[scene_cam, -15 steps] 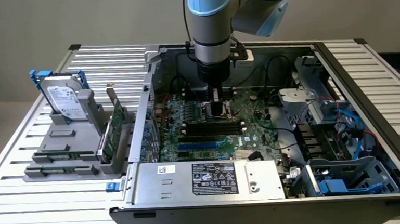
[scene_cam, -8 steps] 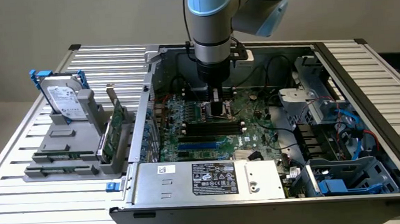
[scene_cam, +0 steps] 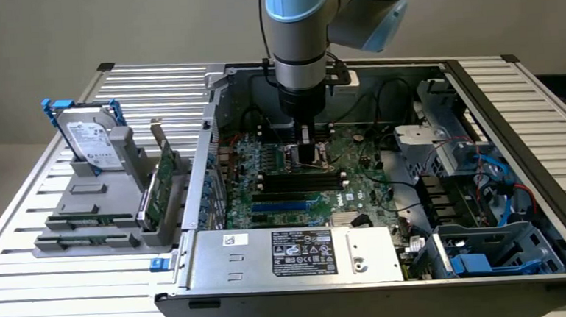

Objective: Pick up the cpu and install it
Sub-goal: 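Install the second cpu locking lever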

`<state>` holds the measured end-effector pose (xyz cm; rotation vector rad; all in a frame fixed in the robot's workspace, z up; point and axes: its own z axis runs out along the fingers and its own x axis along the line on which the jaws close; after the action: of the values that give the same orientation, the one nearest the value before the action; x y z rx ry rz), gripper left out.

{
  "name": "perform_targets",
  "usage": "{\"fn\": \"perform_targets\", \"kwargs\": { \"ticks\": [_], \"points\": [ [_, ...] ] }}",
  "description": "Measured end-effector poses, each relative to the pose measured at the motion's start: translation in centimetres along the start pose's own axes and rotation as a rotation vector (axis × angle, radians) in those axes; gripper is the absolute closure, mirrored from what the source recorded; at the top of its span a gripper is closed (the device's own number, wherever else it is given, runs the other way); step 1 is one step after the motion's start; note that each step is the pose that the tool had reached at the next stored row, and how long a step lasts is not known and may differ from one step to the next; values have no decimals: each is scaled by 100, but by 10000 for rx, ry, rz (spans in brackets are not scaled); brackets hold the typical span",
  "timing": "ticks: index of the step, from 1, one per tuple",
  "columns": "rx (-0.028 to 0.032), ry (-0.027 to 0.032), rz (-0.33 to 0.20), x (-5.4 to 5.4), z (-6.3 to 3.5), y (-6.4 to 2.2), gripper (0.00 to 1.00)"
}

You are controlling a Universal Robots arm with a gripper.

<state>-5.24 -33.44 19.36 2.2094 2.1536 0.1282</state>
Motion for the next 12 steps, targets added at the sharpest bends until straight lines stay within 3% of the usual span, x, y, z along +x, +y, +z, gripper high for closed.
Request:
{"fn": "perform_targets", "kwargs": {
  "ticks": [3,12],
  "points": [
    [-1,-61,1,0,-6,0,37],
    [-8,-365,-27,0,-9,1,37]
  ]
}}
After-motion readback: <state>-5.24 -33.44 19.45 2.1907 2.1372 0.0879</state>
